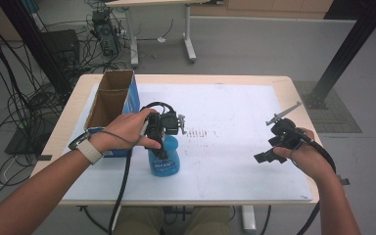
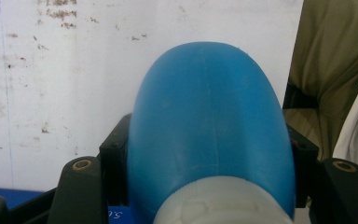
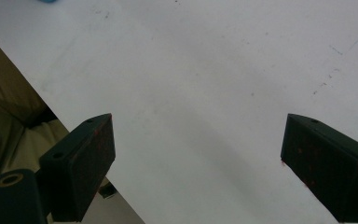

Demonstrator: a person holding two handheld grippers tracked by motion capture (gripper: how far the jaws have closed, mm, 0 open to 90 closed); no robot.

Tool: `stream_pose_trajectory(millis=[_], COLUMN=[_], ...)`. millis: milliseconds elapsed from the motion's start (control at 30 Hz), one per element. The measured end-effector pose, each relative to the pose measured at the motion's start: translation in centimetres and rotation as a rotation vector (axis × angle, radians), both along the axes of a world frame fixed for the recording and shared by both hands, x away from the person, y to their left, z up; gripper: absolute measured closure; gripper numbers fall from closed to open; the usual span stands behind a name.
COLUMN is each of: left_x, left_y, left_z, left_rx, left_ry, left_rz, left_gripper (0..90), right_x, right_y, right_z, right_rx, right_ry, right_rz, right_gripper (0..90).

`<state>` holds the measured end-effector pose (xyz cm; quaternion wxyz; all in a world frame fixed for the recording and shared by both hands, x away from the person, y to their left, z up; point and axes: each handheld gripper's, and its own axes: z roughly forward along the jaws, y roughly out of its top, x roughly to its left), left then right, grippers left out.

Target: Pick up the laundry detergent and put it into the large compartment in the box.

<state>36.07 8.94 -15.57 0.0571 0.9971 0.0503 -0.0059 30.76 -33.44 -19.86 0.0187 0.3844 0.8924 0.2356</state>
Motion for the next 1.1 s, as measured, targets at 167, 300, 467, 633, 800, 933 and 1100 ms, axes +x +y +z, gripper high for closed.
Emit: stream_pose_trajectory(millis=[167, 300, 467, 633, 800, 933, 1100], left_x=[0.02, 0.09, 0.13, 0.12, 0.07, 0.13, 0.04], left_y=[-0.03, -0.02, 0.05, 0.19, 0.22, 0.33, 0.23], left_z=[-0.04, -0.01, -0.03, -0.05, -0.04, -0.06, -0.05], left_rx=[0.0, 0.002, -0.002, -0.008, -0.009, -0.014, -0.01], left_ry=[0.002, 0.006, 0.008, 0.007, 0.005, 0.007, 0.006], left_rz=[0.004, 0.009, 0.008, 0.008, 0.008, 0.01, 0.01], left_gripper=[37.5, 37.6, 37.6, 37.6, 37.6, 37.6, 37.6], right_x=[0.01, -0.01, -0.01, -0.01, 0.07, 0.1, 0.16], right_y=[0.0, -0.01, -0.03, -0.03, 0.01, 0.03, 0.07], right_z=[0.03, -0.02, -0.08, -0.05, -0.08, -0.1, -0.22], right_rx=[0.002, 0.003, 0.002, 0.001, 0.001, 0.003, 0.002], right_ry=[-0.001, 0.0, 0.0, 0.0, 0.002, 0.002, 0.004], right_rz=[0.002, 0.003, 0.002, -0.001, 0.003, 0.003, 0.006], right_gripper=[9.9, 9.9, 9.9, 9.9, 10.1, 10.1, 10.1])
